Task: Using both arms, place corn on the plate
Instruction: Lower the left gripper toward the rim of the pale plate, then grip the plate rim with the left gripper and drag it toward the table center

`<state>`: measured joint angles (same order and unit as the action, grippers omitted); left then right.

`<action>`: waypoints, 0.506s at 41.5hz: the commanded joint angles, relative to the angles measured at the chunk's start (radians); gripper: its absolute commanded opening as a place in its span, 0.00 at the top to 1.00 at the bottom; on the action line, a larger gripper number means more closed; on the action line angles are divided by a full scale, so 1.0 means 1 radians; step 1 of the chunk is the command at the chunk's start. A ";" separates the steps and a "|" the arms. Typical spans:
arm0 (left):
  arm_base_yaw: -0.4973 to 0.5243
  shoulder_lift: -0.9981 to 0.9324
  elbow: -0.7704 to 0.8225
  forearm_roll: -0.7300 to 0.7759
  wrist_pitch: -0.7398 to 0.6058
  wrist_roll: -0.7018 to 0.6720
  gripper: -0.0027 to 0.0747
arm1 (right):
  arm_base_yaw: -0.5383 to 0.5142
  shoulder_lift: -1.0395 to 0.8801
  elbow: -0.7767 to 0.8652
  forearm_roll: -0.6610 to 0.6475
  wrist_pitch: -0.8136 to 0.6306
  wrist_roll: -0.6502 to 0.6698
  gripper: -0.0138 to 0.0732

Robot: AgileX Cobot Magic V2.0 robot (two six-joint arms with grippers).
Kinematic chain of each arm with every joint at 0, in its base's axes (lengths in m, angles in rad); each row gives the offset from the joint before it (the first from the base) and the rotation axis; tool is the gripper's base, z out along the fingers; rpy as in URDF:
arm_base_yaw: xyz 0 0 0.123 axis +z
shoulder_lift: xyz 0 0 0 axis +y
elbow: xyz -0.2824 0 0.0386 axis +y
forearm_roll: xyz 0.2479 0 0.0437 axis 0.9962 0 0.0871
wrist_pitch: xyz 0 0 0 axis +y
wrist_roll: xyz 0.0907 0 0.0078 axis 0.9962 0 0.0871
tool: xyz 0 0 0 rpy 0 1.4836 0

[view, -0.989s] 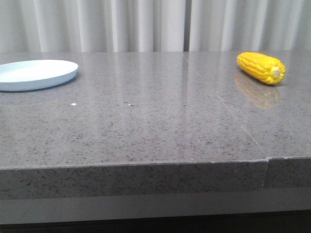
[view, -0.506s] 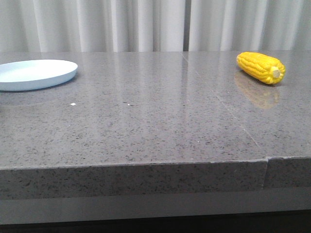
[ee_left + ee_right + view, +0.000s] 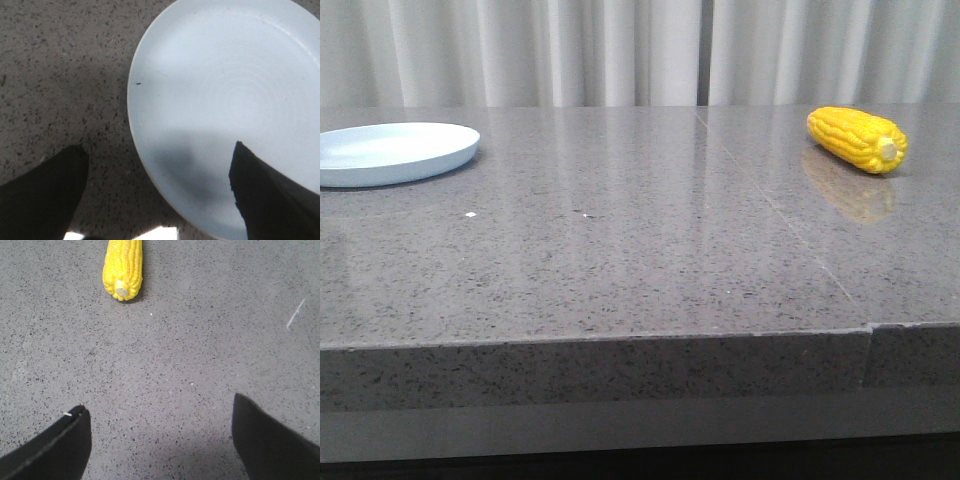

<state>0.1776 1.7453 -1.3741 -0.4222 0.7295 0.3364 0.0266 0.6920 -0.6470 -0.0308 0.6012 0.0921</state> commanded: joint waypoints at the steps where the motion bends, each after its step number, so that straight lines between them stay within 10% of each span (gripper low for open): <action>1: -0.017 0.001 -0.059 -0.037 -0.055 0.002 0.24 | -0.002 0.004 -0.031 -0.011 -0.066 -0.010 0.15; 14: -0.036 0.109 -0.142 -0.037 -0.069 0.002 0.27 | -0.002 0.004 -0.031 -0.011 -0.066 -0.010 0.15; 21: -0.034 0.119 -0.142 -0.027 -0.071 0.002 0.63 | -0.002 0.004 -0.031 -0.011 -0.066 -0.010 0.15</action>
<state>0.1474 1.9059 -1.4857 -0.4270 0.6925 0.3382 0.0266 0.6920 -0.6470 -0.0308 0.6012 0.0921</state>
